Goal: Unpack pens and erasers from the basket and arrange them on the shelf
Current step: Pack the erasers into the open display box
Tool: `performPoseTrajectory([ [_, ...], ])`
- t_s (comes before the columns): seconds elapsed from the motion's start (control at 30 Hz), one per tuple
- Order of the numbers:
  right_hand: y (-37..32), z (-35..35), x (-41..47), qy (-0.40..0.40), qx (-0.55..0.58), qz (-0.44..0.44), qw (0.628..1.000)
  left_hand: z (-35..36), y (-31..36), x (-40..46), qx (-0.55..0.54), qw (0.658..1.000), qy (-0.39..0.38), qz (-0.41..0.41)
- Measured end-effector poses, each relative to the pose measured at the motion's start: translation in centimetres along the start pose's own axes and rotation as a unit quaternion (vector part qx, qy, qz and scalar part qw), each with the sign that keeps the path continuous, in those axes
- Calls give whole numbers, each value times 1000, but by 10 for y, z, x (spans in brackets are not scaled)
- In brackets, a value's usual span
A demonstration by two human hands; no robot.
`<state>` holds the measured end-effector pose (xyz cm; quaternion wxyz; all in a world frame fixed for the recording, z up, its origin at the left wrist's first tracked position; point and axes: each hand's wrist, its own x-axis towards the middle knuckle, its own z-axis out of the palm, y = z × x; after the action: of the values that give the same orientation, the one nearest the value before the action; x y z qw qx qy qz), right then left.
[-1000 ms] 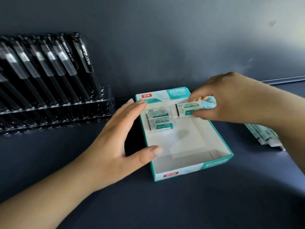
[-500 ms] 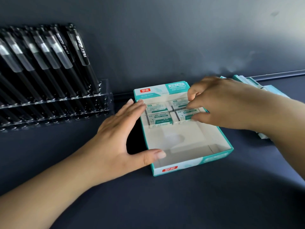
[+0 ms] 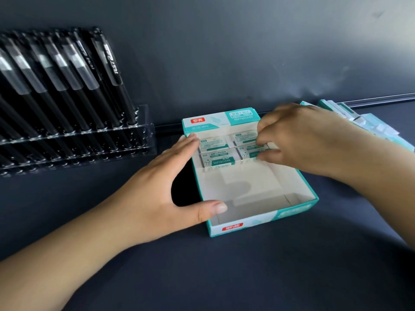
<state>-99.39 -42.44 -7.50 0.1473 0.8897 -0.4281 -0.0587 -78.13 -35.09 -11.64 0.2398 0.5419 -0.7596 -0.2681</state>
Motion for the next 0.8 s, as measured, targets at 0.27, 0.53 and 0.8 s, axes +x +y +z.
performPoseTrajectory([
  [0.27,-1,6,2,-4,66,27,997,1,-1,2,4,1000,2,12],
  [0.53,3,-1,-8,-4,154,4,988,-2,1,1,-11,998,57,17],
  [0.8,75,-20,-65,122,286,185,932,-5,56,22,-36,992,103,68],
])
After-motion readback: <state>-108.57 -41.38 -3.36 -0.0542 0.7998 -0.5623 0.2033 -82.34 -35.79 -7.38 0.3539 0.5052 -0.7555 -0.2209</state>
